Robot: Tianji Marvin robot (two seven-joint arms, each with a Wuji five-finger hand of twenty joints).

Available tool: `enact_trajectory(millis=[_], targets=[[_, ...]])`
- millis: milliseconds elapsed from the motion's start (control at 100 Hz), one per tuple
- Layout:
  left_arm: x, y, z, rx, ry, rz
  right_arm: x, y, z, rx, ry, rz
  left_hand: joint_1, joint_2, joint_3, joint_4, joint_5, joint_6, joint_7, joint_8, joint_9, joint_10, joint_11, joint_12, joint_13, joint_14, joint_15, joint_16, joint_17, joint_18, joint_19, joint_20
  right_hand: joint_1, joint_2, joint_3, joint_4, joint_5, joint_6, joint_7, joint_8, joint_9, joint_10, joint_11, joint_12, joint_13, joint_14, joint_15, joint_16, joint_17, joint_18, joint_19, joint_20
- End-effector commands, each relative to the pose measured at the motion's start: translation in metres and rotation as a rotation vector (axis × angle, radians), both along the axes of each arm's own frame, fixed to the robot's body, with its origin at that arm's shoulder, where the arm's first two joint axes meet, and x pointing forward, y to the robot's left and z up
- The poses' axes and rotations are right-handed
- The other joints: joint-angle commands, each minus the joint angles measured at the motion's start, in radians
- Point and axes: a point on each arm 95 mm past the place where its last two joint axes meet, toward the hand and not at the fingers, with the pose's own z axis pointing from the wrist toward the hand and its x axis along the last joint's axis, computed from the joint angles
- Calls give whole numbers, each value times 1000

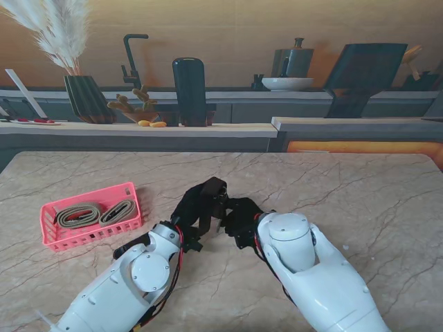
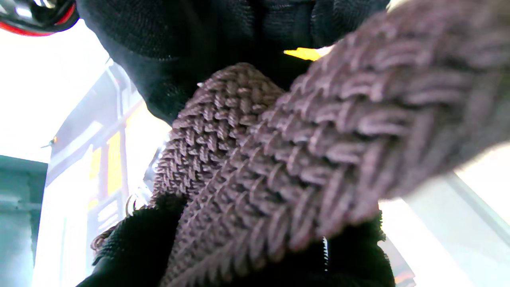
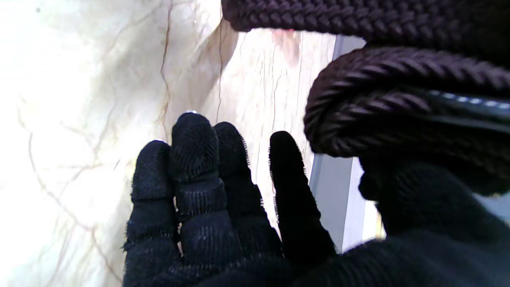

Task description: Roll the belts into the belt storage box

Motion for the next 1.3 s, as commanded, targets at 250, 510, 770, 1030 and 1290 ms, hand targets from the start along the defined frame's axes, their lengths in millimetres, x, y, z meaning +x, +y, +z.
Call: enact_trajectory(millis=[250, 510, 770, 1030, 1290], targets=[[0, 10, -4, 22, -22, 67, -2, -48, 3, -58, -148, 58, 17, 262, 37, 67, 38, 70, 180, 148, 27, -9, 66, 72, -56, 0, 52, 19, -121, -8, 59, 66, -55, -66, 58, 31, -33, -64, -175, -13, -104, -26, -131, -46, -97, -22, -193, -57, -42, -38, -109, -12], [2, 14, -3, 45, -39, 80, -6, -65, 7, -227, -421, 240, 6, 262, 30, 66, 34, 69, 176, 160, 17, -9, 80, 50, -66, 6, 54, 14, -136, -8, 63, 84, -10, -277, 75, -19, -109, -110, -231, -7, -210, -86, -243, -66, -168, -90, -397, -127, -49, -76, -304, -32], [5, 14, -6, 87, -62, 66, -11, -58, 16, -328, -667, 289, -2, 262, 35, 54, 40, 76, 175, 158, 12, -4, 89, 40, -68, 9, 51, 10, -137, 0, 56, 89, -14, -273, 25, -14, -205, -302, -187, -33, -210, -109, -245, -48, -150, -105, -386, -105, -13, -76, -347, 2], [10, 15, -8, 170, -121, 59, -12, -37, 34, -336, -857, 279, -1, 262, 35, 48, 40, 95, 178, 155, 5, 9, 107, 28, -70, 24, 60, 11, -142, 21, 67, 103, -33, -269, 2, -12, -145, -149, -179, -97, 19, -135, -99, 0, 61, -133, -162, -16, 134, -101, -164, 58], [12, 16, -10, 212, -151, 52, -11, -12, 40, -330, -911, 317, 2, 262, 33, 50, 40, 103, 179, 153, 0, 13, 117, 17, -71, 31, 68, 9, -147, 30, 74, 112, -95, -251, -15, -9, -37, -68, -172, -98, 152, -138, -64, -15, 197, -129, -108, -10, 231, -88, -45, 64]])
